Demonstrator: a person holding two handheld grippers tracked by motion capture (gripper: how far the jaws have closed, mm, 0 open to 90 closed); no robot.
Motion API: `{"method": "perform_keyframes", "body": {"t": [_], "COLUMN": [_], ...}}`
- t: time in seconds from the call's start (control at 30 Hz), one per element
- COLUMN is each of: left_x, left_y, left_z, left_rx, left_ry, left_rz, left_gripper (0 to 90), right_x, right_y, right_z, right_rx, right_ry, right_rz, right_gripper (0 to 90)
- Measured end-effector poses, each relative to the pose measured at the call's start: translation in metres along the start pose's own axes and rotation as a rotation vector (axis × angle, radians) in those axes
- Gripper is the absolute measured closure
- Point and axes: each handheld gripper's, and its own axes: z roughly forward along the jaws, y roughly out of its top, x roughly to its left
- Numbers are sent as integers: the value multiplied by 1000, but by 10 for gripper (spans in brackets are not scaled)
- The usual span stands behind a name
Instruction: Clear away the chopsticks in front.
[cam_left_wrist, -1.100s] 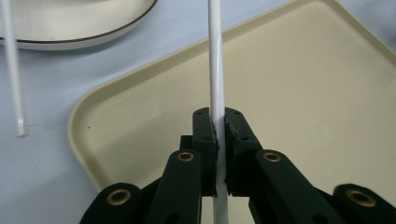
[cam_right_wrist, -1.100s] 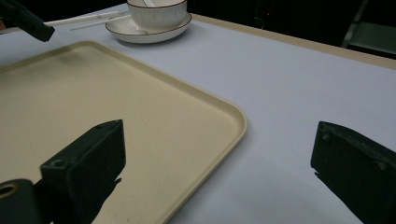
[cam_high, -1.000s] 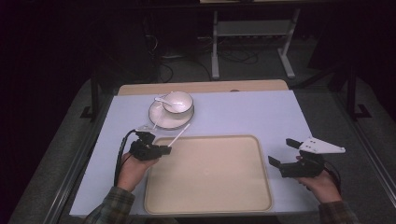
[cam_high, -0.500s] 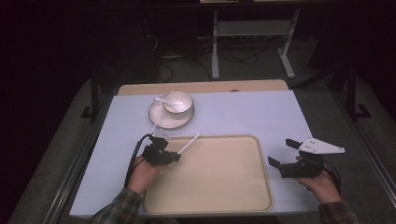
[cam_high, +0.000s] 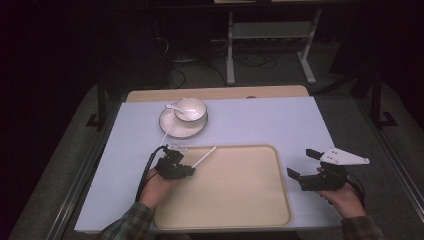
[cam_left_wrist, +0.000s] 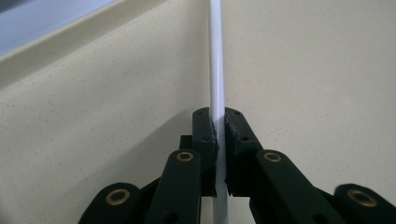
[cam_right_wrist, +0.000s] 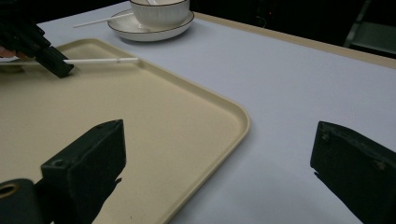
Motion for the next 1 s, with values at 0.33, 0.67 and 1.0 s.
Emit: {"method": "perform_keyframes", "body": {"t": [0.33, 0.67, 1.0], "left_x": [0, -5, -7], "left_y": [-1, 9, 32], "left_z": [-1, -15, -6], "left_rx": [2, -57, -63], "left_ry": [6, -16, -15], "left_rz": [4, 26, 58], "left_gripper": [821, 767, 891], "right_x": [0, 0, 2], "right_y": [0, 0, 1], "right_z": [-1, -1, -1], "right_rx": [-6, -7, -3], "right_ry": [1, -3, -5], "right_rz": [0, 5, -2], "right_gripper": [29, 29, 29]}}
